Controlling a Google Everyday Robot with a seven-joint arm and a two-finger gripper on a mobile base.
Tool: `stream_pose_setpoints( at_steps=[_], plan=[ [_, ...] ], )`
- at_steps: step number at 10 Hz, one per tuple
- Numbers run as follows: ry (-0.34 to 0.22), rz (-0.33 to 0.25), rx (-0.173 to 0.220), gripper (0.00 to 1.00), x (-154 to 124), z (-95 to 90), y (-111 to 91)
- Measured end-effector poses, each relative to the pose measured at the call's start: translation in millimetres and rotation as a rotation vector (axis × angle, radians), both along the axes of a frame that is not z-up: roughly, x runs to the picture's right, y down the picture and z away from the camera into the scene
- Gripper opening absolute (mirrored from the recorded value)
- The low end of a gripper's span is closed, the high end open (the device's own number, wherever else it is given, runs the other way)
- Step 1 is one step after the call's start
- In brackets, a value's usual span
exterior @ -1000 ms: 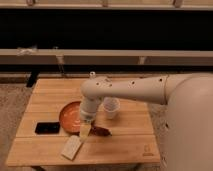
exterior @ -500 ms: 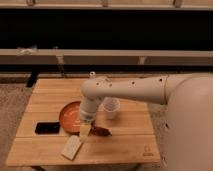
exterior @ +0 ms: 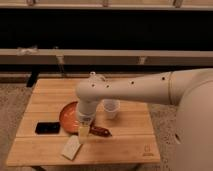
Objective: Move the arm in a circular motion
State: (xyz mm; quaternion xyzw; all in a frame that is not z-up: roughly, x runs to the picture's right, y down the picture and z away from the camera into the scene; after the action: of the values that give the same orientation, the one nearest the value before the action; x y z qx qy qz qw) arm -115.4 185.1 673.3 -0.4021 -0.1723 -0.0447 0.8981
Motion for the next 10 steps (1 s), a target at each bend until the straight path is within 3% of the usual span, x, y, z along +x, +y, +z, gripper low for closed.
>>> stream_pose_setpoints(
  at_steps=[2,4,7,10],
  plan=[
    [0.068,-0.007,0.038,0.8,34,-26.3,-12],
    [0.146,0.002,0.052,0.8,72,-25.5,-21],
    [0.239,0.035,0.071,0.8,130,8.1,-41],
    [0.287,0.048,0.103,0.8,163,38.6,-66]
  ],
)
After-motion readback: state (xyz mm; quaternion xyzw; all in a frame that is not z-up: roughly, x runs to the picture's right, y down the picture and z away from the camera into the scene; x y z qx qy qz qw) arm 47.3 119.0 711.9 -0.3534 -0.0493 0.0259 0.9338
